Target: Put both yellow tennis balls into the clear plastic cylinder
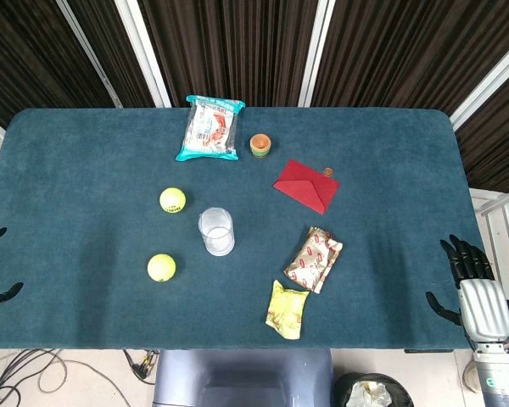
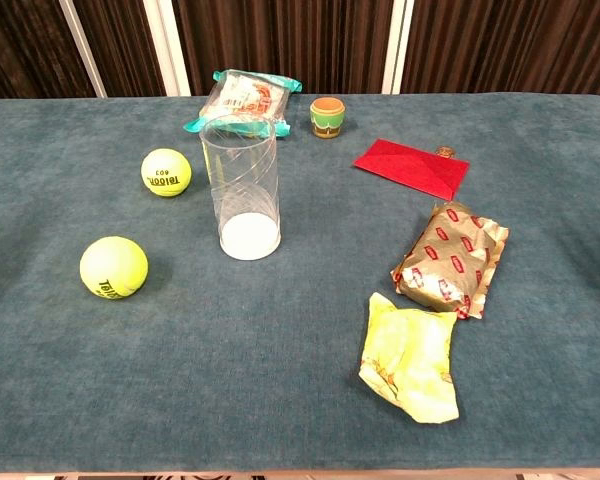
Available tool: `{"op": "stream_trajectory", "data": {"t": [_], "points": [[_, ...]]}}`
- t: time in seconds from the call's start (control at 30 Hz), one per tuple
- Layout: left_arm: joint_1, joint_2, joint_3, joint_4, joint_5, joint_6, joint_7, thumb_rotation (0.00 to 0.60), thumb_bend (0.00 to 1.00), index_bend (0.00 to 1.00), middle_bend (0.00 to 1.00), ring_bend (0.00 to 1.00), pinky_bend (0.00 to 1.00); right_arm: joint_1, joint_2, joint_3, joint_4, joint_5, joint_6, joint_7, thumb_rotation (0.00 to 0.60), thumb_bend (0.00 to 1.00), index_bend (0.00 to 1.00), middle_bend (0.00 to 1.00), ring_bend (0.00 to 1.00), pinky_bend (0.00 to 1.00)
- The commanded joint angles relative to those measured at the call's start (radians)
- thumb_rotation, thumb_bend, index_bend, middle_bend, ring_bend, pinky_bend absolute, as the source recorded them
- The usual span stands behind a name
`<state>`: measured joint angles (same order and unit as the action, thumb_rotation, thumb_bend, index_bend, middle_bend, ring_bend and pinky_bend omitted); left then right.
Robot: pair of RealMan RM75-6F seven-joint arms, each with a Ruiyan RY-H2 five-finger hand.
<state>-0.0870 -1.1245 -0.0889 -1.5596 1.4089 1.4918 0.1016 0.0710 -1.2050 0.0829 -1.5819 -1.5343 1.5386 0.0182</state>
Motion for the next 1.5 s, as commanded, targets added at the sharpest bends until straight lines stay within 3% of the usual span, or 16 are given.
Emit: {"op": "stream_trajectory", "data": {"t": [0.03,0.8,1.17,1.5], "points": [[0.000,-0.004,-0.002,0.004,0.002,0.005,-0.004,0.600,0.07,0.15,0.00,0.00,0.11,0.000,-0.001,0.000,0.000,-0.001,0.000,-0.001,0.600,0.34,0.00,0.00,0.03,0.09],[-0.034,0.011,0.011,-0.008,0.037,-0.056,-0.056,0.600,0.03,0.14,0.00,0.00,0.11,-0.017,0.003,0.021,-0.013,0.028,0.034,0.001,0.600,0.34,0.00,0.00,0.04,0.09],[-0.232,0.091,0.003,-0.179,0.085,-0.342,-0.009,0.600,0.03,0.14,0.00,0.00,0.11,-0.018,0.000,0.022,-0.020,0.037,0.030,-0.016,0.600,0.34,0.00,0.00,0.04,0.09],[-0.396,-0.021,-0.019,-0.209,-0.049,-0.586,0.175,0.600,0.01,0.14,0.00,0.00,0.12,-0.021,0.003,0.028,-0.030,0.050,0.029,-0.022,0.600,0.34,0.00,0.00,0.04,0.09]]}}
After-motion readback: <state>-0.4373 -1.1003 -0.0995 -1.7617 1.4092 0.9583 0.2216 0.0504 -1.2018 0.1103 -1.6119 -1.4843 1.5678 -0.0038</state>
